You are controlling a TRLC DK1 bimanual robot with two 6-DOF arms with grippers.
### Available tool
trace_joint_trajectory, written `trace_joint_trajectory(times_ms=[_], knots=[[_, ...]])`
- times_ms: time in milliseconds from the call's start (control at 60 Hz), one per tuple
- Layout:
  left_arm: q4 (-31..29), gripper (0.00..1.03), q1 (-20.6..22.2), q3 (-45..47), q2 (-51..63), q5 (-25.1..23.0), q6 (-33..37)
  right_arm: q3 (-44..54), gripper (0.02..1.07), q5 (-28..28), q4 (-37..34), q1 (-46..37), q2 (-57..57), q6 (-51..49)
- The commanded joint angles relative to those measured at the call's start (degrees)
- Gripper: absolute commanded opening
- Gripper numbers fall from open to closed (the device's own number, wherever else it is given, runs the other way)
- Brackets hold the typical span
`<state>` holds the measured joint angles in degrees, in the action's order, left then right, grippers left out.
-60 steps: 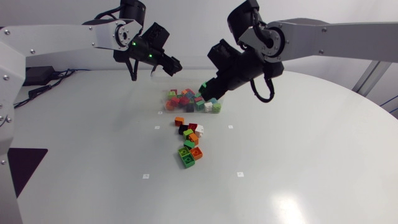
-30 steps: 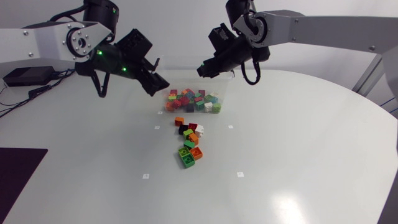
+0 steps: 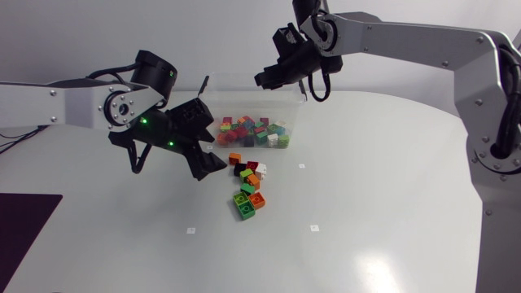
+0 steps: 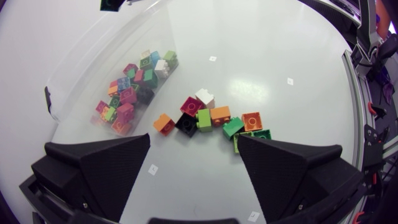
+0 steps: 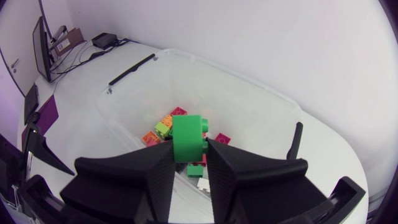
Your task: Place the duplo bricks in the container
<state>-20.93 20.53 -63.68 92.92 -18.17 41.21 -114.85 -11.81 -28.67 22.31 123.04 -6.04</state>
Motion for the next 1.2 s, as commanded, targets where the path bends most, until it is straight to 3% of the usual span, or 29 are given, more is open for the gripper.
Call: trace_joint_trajectory(times_ms=[0, 183, 250, 367, 433, 783, 1183], knots=[[-0.34, 0.98, 1.26, 1.89, -0.99, -0.63, 1.68, -2.22, 0.12, -0.05, 0.10, -0.68, 2.64, 1.74], [-0.34, 0.98, 3.37, 3.65, -0.11, -0.55, 2.03, -7.85, 0.14, 0.21, -0.69, -1.91, 7.39, 2.70], [-0.34, 0.98, 4.34, 4.44, 0.33, -0.28, 2.29, -9.61, 0.32, 0.65, -1.31, -2.27, 8.79, 3.23], [-0.25, 0.98, 5.13, 5.15, 1.65, 1.04, 3.00, -11.01, 0.82, 1.35, -2.45, -2.44, 8.97, 3.58], [0.19, 0.97, 5.22, 5.32, 2.70, 2.62, 3.44, -10.75, 0.94, 1.44, -2.98, -2.53, 7.83, 3.58], [8.62, 0.96, 5.48, 9.80, 9.73, 8.77, 4.93, 4.63, 0.97, 1.18, -0.69, -1.12, -7.73, 3.23], [11.88, 0.96, 8.56, 8.05, 14.83, 9.91, 3.26, 31.61, 0.97, 0.83, 5.99, -0.77, -26.72, 3.06]])
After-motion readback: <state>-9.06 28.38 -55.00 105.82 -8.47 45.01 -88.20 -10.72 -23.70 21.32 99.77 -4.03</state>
